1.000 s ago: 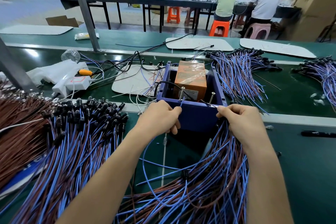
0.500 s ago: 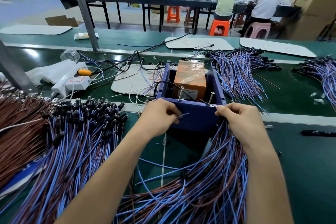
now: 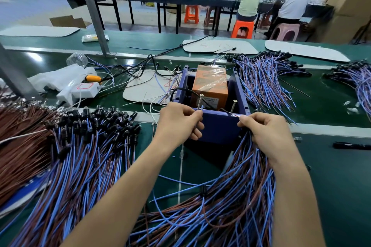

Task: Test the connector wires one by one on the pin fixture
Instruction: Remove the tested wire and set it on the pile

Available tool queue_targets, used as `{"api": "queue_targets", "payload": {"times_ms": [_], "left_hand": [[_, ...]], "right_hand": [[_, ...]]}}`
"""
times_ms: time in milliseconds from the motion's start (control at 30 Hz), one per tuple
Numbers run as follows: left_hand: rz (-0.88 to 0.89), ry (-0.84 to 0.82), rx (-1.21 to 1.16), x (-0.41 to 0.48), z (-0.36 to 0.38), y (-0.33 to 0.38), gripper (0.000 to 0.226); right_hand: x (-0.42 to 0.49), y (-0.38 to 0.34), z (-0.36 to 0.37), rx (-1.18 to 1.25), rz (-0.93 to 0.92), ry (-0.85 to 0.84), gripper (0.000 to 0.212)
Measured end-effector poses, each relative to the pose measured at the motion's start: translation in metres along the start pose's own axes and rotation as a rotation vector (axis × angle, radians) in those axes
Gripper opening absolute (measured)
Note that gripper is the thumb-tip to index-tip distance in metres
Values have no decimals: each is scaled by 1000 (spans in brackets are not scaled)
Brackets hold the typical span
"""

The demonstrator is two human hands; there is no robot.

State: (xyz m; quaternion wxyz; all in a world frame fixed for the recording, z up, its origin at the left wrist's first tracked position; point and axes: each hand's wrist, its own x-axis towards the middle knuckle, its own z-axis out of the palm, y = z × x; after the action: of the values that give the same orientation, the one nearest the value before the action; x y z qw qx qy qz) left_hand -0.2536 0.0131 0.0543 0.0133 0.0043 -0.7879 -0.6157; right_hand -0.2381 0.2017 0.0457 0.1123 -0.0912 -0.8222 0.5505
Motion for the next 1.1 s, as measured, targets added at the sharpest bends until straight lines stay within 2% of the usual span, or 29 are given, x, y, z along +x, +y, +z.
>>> {"api": "queue_targets", "payload": {"times_ms": [600, 1100], "left_hand": [[42, 23, 95, -2, -1, 2, 24], [47, 16, 124, 0, -1, 0, 25]], "right_hand": [[-3, -3, -2, 9, 16, -27, 24], [0, -2, 0, 28, 12, 43, 27]]}}
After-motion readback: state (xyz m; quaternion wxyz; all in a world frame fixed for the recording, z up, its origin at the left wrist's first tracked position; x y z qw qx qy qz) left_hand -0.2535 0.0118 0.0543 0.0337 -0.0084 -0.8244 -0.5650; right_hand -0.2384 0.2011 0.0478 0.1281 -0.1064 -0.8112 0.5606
